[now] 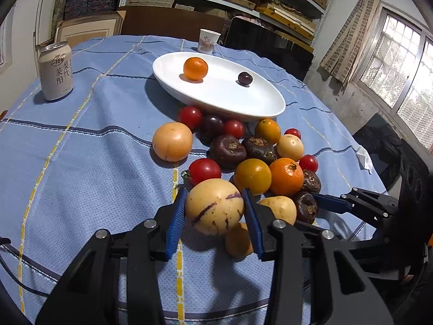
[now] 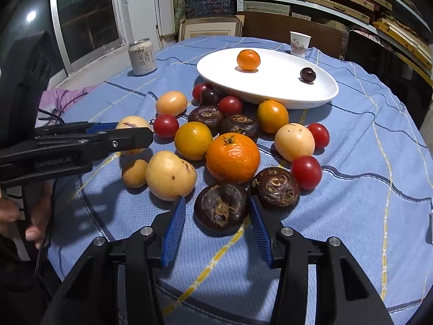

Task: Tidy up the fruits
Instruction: 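Grasp the pale striped pepino with the left gripper while the right grasps a dark brown fruit, then lower both held fruits onto the white plate and open both grippers, then grasp the small tan round fruit with the left gripper while the right grasps a carved dark fruit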

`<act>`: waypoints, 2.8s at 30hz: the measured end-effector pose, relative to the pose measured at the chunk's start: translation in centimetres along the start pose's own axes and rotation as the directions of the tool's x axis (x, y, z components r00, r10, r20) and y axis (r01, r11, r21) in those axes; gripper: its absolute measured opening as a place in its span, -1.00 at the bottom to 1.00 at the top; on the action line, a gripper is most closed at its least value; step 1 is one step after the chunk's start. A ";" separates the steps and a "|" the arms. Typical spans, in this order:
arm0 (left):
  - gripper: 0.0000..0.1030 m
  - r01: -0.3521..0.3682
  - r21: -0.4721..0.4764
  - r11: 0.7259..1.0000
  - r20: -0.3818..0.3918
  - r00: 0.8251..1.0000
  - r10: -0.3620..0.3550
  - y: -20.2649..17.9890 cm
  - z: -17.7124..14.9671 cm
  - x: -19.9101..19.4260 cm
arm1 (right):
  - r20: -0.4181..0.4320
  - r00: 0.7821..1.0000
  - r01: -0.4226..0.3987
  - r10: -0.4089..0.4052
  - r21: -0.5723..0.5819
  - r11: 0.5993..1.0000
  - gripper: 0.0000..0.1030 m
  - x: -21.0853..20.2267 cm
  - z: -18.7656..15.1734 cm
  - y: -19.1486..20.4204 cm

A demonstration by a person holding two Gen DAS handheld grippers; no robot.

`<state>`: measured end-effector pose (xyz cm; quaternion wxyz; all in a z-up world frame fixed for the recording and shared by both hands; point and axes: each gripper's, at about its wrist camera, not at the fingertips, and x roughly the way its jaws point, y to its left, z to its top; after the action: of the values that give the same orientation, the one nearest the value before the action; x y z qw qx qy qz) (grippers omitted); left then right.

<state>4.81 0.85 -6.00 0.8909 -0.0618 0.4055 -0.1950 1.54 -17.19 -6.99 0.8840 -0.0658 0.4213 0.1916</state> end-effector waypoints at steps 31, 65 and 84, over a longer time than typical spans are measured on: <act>-0.21 -0.011 0.021 1.000 0.089 0.996 0.009 -0.6 7.0 -2.2 | 0.244 0.969 0.007 -0.032 0.102 0.995 -0.19 -7.5 5.6 -7.0; 0.39 -0.079 -0.023 0.997 0.020 0.997 0.079 2.8 16.2 7.2 | 0.176 0.982 0.062 -0.073 0.071 0.996 0.19 4.2 17.0 -11.5; 0.42 -0.106 0.210 0.972 -0.036 0.993 0.116 -2.3 -1.7 -1.2 | 0.176 0.983 -0.077 0.045 0.180 0.981 0.19 -2.1 0.3 -6.8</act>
<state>2.16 -0.68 -5.70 0.8920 0.0590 0.4070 -0.1877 3.27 -23.96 -5.44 0.9129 0.0468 0.3618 0.1831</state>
